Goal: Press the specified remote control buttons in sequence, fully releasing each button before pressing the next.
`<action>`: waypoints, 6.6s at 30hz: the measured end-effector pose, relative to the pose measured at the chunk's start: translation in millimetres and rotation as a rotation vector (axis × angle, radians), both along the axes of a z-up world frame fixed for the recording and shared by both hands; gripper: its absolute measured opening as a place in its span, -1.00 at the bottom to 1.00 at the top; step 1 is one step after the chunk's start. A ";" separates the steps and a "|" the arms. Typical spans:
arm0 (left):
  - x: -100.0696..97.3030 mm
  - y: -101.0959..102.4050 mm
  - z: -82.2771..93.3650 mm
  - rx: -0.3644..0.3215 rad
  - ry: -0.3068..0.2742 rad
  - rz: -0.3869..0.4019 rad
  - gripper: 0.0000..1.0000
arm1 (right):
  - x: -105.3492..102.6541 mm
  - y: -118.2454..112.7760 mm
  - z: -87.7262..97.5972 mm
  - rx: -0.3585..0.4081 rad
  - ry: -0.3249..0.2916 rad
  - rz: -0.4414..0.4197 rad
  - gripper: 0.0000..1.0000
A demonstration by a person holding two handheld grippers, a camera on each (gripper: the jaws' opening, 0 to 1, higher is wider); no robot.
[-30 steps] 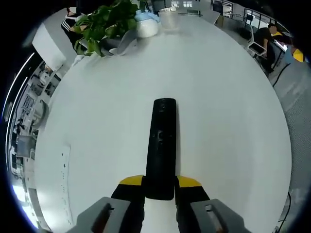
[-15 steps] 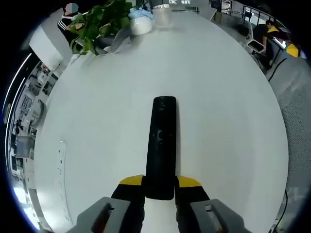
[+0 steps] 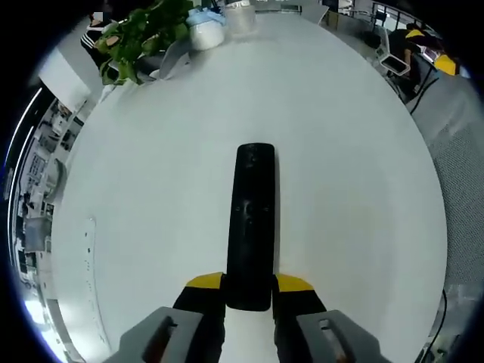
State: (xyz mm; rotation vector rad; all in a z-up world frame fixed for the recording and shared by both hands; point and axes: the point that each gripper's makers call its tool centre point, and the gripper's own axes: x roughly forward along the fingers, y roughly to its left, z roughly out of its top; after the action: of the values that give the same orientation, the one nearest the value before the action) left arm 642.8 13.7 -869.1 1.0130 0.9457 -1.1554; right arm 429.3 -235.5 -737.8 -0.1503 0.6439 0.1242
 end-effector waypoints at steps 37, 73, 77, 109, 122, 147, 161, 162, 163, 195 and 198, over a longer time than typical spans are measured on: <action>-17.5 1.4 -4.2 0.084 0.028 -0.067 -0.54 | -2.8 -2.5 -5.9 -0.036 0.033 0.004 -0.30; -41.5 -5.2 -8.7 0.169 0.007 -0.119 -0.53 | -3.4 -3.0 -5.1 -0.038 0.031 0.005 -0.44; -42.6 -4.6 -9.3 0.174 0.016 -0.113 -0.53 | -3.3 -2.9 -4.8 -0.038 0.029 0.004 -0.45; -68.9 -3.7 -9.8 0.143 0.050 -0.067 -0.53 | -4.1 -3.2 -6.3 -0.052 0.041 0.010 -0.51; -76.7 -4.4 -9.1 0.146 0.053 -0.062 -0.53 | -4.4 -3.9 -6.2 -0.058 0.040 0.010 -0.52; -94.0 -6.0 -9.4 0.168 0.034 -0.078 -0.53 | -4.9 -4.4 -5.3 -0.058 0.035 0.012 -0.57; -103.7 -6.0 -8.9 0.173 0.036 -0.074 -0.53 | -6.1 -7.6 -4.5 -0.066 0.032 -0.001 -0.60; -104.6 -5.8 -9.1 0.171 0.039 -0.069 -0.53 | -6.3 -7.6 -4.6 -0.066 0.033 -0.002 -0.60; -105.2 -5.7 -9.2 0.171 0.041 -0.067 -0.53 | -6.3 -7.5 -4.3 -0.064 0.032 -0.003 -0.60; -134.3 -7.5 -8.8 0.164 0.043 -0.057 -0.53 | -7.5 -10.1 -8.2 -0.069 0.048 -0.006 -0.66; -136.9 -7.3 -8.9 0.158 0.042 -0.050 -0.53 | -8.1 -10.7 -8.1 -0.069 0.047 -0.011 -0.67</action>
State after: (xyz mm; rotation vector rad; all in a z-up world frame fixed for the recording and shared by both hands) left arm 505.9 6.4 -878.0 1.1483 1.0638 -1.1608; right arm 421.1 -246.3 -745.9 -0.2104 0.6959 0.0951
